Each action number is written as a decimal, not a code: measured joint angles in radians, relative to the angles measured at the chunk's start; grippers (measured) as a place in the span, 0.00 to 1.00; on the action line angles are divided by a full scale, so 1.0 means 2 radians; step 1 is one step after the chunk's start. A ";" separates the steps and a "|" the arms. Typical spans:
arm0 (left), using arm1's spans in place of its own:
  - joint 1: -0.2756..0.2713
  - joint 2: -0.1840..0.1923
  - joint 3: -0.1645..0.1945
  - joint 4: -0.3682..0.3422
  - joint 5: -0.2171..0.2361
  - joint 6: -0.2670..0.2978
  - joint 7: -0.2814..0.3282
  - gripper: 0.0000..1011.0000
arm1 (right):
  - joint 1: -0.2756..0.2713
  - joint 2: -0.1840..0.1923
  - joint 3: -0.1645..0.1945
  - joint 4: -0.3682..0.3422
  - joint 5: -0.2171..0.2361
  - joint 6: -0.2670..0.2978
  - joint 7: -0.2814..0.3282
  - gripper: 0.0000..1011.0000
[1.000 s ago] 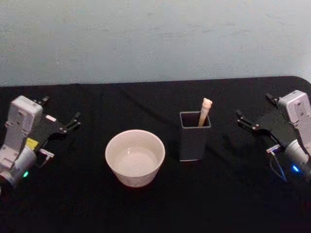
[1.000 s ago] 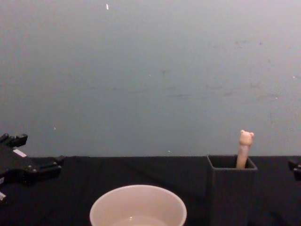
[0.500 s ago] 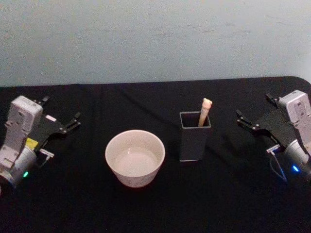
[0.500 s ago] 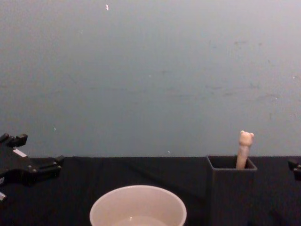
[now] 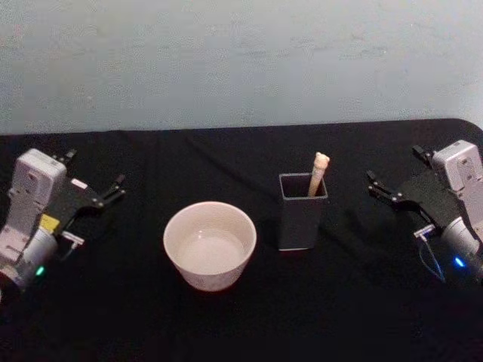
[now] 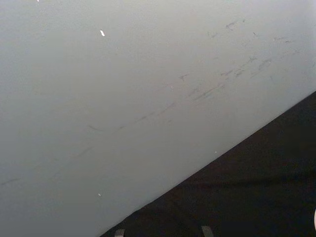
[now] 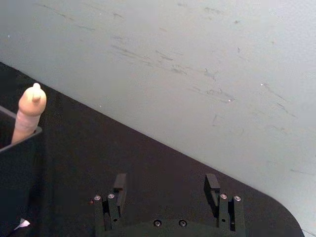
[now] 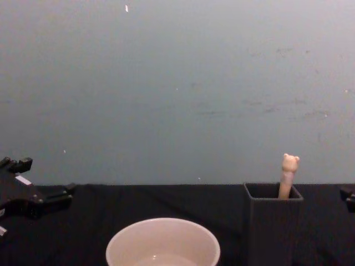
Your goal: Pick up the stirring spoon with one hand, stir inside the cup, then place it back in its original position.
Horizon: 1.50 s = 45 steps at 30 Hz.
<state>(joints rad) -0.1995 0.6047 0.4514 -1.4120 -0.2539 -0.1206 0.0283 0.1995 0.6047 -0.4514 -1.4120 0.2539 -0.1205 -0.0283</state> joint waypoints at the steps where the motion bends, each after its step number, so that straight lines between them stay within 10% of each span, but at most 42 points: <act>1: 0.000 0.000 0.000 0.000 0.000 0.000 0.000 0.99 | 0.000 0.000 0.000 0.000 0.000 0.000 0.000 0.99; 25: 0.000 0.000 0.000 0.000 0.000 0.000 0.000 0.99 | -0.058 0.019 0.058 -0.063 0.086 -0.009 0.113 0.99; 45: 0.000 0.000 0.000 0.000 0.000 0.000 0.000 0.99 | -0.043 -0.018 0.051 -0.060 0.117 0.002 0.200 0.99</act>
<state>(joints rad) -0.1995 0.6047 0.4514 -1.4120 -0.2539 -0.1205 0.0283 0.1127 0.5689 -0.3485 -1.5316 0.4880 -0.1170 0.3710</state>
